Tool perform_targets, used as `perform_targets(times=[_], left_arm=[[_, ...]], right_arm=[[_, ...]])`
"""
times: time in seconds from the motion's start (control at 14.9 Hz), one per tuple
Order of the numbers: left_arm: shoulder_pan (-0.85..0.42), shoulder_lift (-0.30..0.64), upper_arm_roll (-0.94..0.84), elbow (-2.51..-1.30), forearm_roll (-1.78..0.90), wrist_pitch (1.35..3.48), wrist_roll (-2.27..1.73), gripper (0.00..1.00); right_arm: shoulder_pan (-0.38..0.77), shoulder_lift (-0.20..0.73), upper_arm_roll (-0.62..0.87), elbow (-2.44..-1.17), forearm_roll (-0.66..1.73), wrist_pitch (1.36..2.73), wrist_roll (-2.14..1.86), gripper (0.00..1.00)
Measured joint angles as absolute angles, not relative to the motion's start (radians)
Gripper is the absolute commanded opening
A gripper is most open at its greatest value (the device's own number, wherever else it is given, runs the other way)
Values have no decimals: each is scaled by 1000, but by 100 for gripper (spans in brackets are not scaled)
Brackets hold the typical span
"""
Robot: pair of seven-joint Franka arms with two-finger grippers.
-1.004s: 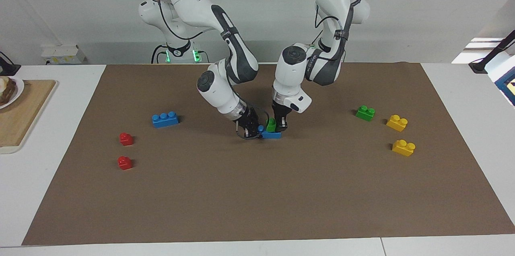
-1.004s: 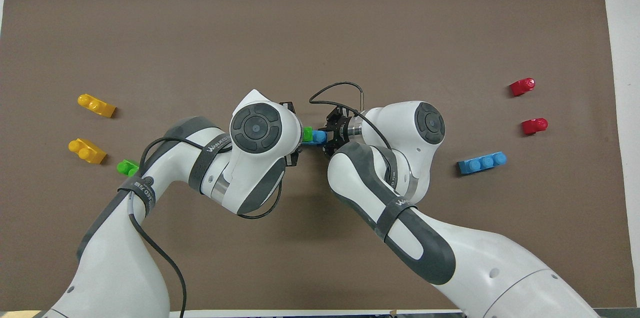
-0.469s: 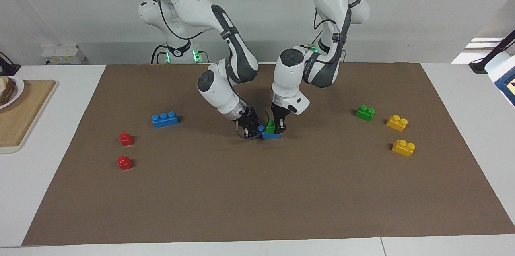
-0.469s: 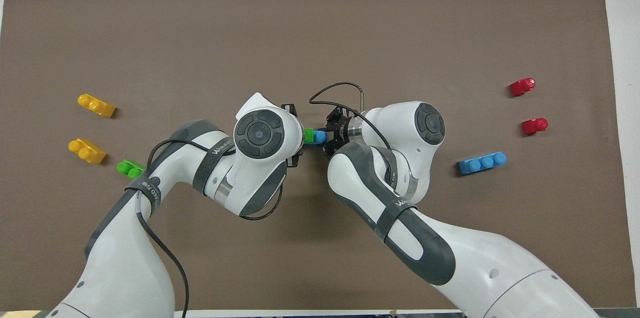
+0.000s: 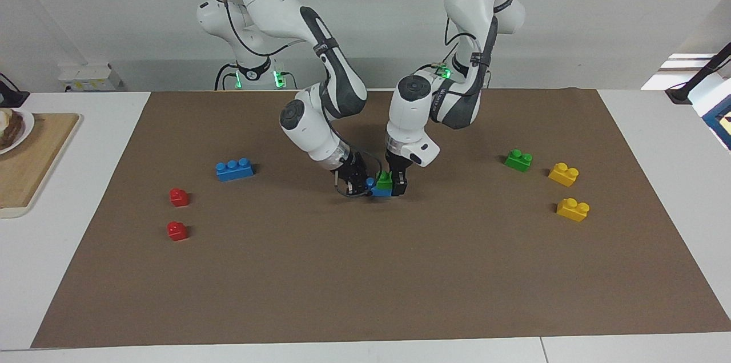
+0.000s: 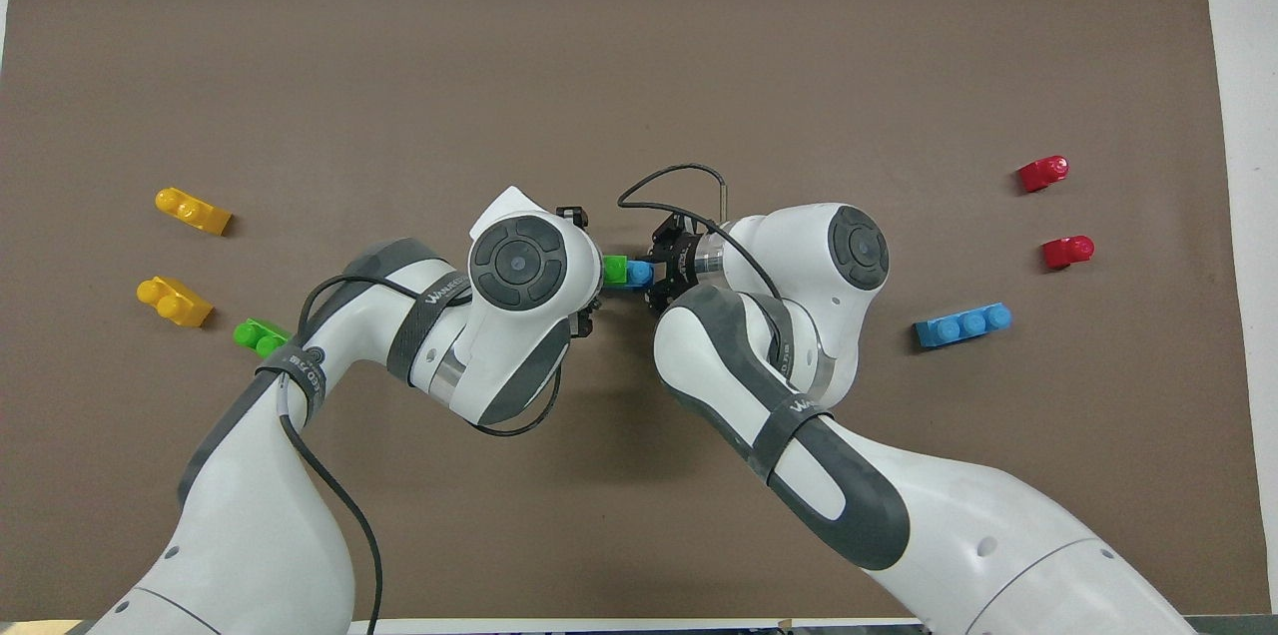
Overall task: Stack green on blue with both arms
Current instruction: 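Press the green brick onto the blue brick end with the left gripper, then open both grippers and withdraw them from the joined bricks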
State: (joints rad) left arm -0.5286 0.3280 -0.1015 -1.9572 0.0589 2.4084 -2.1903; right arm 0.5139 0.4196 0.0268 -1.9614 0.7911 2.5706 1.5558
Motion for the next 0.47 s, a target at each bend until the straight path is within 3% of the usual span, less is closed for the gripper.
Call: perform_targets(times=[0.13,0.27,0.33,0.47], left_arm=[[-519,291,-99,-1953,59,2349,-2166,100],[-505,236,-99,-1952,58,2265,-2125,100],[-501,207,-98,-1952,57,2226,-2107,100],[-494,154,-97,-1951,57,2159,-2064,100]], right_arm=[[514,420,27,-1962,792,2571,1556,0],[514,420,27,-1962,792,2571,1557,71],[514,420,27,-1962,792,2571,1557,90],[513,422,24,-1966,792,2574,1557,98]])
